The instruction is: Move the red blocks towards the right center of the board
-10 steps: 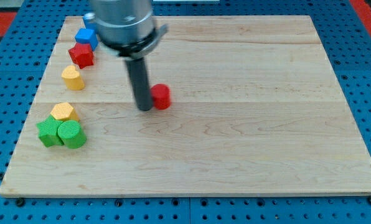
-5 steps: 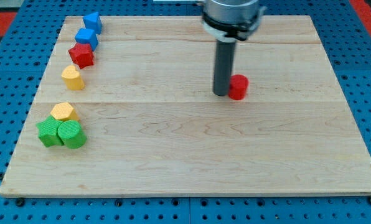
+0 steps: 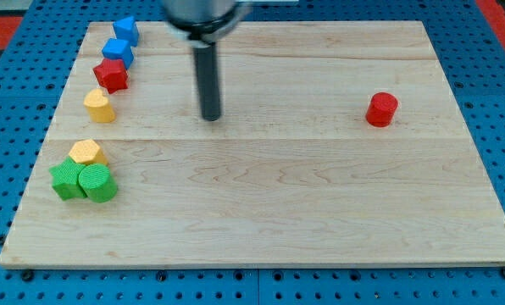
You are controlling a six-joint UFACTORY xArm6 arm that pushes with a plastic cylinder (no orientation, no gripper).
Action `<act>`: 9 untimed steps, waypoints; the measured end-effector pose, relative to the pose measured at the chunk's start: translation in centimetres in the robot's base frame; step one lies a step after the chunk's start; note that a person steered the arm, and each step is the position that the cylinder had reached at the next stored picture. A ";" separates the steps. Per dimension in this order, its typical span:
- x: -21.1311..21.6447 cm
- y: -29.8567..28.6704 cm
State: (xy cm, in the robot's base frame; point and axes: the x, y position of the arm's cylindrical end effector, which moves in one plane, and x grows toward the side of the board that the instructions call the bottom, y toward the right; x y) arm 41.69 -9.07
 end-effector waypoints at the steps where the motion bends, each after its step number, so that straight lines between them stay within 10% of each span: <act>1: 2.0 -8.0; 3: -0.7 -21.4; 4: -6.3 -19.7; 9: -8.8 -19.6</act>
State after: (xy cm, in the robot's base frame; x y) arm 32.90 -28.72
